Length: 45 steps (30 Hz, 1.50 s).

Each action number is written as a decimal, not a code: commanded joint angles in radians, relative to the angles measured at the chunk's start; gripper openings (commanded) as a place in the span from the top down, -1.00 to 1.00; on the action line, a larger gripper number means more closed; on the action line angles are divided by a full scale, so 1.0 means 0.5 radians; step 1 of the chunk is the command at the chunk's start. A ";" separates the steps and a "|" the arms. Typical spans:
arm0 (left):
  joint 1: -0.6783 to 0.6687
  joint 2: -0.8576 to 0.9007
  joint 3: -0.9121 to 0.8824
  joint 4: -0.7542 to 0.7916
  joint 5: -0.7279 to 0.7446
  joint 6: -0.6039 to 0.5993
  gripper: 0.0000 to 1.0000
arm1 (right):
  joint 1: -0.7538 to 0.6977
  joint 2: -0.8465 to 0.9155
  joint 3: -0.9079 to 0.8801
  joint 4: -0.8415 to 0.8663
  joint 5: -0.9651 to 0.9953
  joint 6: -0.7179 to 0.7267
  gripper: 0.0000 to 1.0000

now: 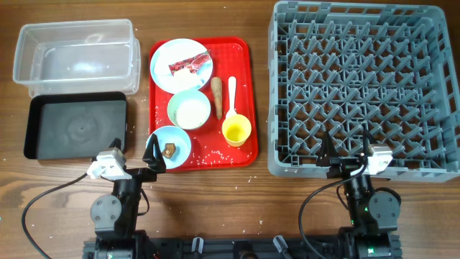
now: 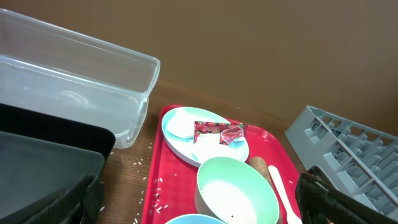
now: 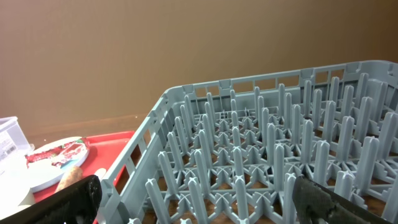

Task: Sort waste into correct bins and load items into the dishwasher rack

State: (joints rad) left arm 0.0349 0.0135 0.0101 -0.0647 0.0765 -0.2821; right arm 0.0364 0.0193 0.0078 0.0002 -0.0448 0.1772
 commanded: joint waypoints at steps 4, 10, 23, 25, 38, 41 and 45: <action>0.013 -0.021 -0.008 -0.014 -0.014 0.027 -1.00 | -0.008 -0.018 -0.005 0.005 -0.031 -0.034 -0.99; 0.013 -0.021 -0.008 -0.014 -0.013 0.027 -1.00 | -0.008 -0.018 -0.005 0.005 -0.032 -0.034 -0.99; 0.013 0.010 0.058 0.173 0.137 0.026 -1.00 | -0.008 0.172 0.152 0.003 -0.591 -0.005 -0.99; 0.013 0.156 0.192 0.174 0.137 0.027 -1.00 | -0.008 0.358 0.306 -0.011 -0.659 -0.099 -1.00; -0.083 2.776 2.483 -0.745 0.475 0.517 -1.00 | -0.008 1.903 2.254 -1.584 -0.832 -0.729 -1.00; -0.221 3.558 3.350 -1.318 0.474 0.855 -1.00 | -0.008 2.145 2.393 -1.707 -0.834 -0.719 -1.00; -0.297 3.989 3.523 -1.224 0.407 1.037 -1.00 | -0.008 2.383 2.393 -1.833 -0.856 -0.575 -0.99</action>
State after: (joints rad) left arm -0.1009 1.9305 1.7428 -0.7017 0.2974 0.1463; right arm 0.0319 1.1507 1.1889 -0.8875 -0.4671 -0.1467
